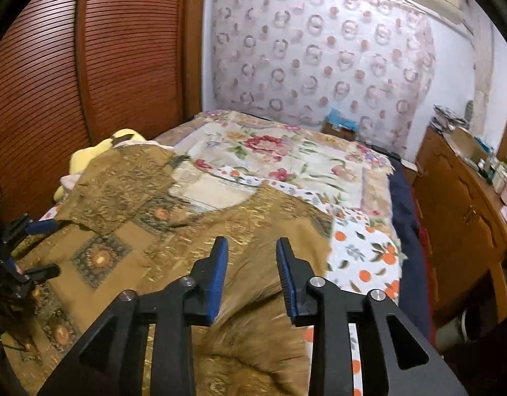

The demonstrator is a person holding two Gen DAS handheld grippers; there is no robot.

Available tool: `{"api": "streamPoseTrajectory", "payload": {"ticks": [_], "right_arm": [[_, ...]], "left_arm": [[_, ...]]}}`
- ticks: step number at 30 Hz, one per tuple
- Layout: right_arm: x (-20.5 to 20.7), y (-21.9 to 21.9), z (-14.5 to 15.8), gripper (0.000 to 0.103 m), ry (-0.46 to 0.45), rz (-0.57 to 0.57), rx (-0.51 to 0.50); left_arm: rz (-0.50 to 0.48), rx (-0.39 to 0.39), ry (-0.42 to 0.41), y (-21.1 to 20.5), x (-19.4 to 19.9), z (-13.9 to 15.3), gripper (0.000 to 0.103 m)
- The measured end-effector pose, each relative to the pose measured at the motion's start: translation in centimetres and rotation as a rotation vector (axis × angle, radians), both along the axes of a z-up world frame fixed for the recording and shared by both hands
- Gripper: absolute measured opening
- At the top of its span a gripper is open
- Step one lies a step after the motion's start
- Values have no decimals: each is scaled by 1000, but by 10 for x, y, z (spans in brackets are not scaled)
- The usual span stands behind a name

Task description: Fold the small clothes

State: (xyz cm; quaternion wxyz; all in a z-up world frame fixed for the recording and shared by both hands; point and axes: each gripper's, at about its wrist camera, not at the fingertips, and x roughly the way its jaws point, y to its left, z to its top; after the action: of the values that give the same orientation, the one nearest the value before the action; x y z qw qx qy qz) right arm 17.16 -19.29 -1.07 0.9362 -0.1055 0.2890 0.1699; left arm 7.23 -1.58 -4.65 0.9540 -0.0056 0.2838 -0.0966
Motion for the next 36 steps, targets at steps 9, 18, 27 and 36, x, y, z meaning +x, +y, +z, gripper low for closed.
{"api": "streamPoseTrajectory", "payload": {"ticks": [9,18,27,36], "right_arm": [[41,9,-29,45,99,-111,9],[75,24,-63,45,265,-115,95],[101,44,-70,14,305,-112,139],[96,82,-42,3,216,26,154]], "left_arm": [[7,-5,6,3,0,2,87],[8,-3,8,4,0,1,87],[14,-6,13,11,-1,1,87],[23,-2,11,17,-1,3,87]]}}
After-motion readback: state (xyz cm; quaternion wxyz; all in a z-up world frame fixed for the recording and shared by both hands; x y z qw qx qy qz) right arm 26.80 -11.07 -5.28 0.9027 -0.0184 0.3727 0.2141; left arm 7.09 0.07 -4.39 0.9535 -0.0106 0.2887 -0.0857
